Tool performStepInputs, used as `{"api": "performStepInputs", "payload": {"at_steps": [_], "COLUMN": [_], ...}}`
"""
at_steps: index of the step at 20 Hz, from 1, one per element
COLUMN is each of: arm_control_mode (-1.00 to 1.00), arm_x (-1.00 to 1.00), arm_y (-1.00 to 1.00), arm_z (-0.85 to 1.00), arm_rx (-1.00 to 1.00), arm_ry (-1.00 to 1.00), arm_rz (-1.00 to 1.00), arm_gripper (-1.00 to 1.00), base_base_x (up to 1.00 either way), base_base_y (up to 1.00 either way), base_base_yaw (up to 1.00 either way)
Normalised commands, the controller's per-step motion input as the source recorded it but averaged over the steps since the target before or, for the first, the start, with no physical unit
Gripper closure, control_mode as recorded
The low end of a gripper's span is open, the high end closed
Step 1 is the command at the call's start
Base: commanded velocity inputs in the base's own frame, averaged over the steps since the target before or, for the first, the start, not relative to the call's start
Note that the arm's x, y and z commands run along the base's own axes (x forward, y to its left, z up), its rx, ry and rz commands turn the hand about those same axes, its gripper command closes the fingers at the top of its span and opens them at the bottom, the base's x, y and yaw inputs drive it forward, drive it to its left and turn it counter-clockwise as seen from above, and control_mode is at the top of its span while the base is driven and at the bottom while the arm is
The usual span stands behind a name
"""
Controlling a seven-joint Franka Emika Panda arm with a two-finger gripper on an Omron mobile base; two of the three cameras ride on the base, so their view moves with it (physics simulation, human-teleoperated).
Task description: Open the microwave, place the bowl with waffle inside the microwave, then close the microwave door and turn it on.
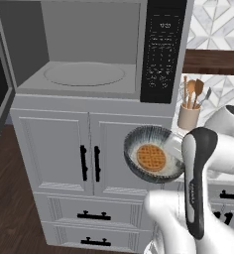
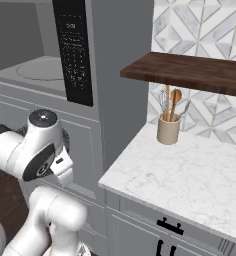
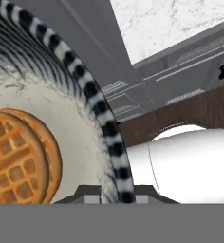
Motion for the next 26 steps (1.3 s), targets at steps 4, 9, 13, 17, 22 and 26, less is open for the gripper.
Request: {"api": "performStepInputs", "payload": {"at_steps": [4, 9, 13, 17, 22, 26], "arm_control_mode": [-1.0, -1.0, -1.0, -1.0, -1.0, -1.0], "arm_x": [0.0, 0.0, 0.07, 0.16, 0.43, 0.53], "arm_y": [0.95, 0.75, 0.76, 0.57, 0.26, 0.02], "arm_z": [0.5, 0.6, 0.61, 0.53, 0.6, 0.18], "arm_rx": [0.01, 0.07, 0.12, 0.15, 0.14, 0.08], "arm_ry": [-0.32, -0.18, -0.13, -0.13, 0.0, -0.08], "arm_rz": [-0.15, -0.09, -0.12, -0.25, -0.28, -0.36], "arm_gripper": [1.0, 1.0, 1.0, 1.0, 1.0, 1.0], "base_base_x": [0.0, 0.0, 0.0, 0.0, 0.0, 0.0], "base_base_y": [0.0, 0.0, 0.0, 0.0, 0.0, 0.0], "base_base_yaw": [0.0, 0.0, 0.0, 0.0, 0.0, 0.0]}}
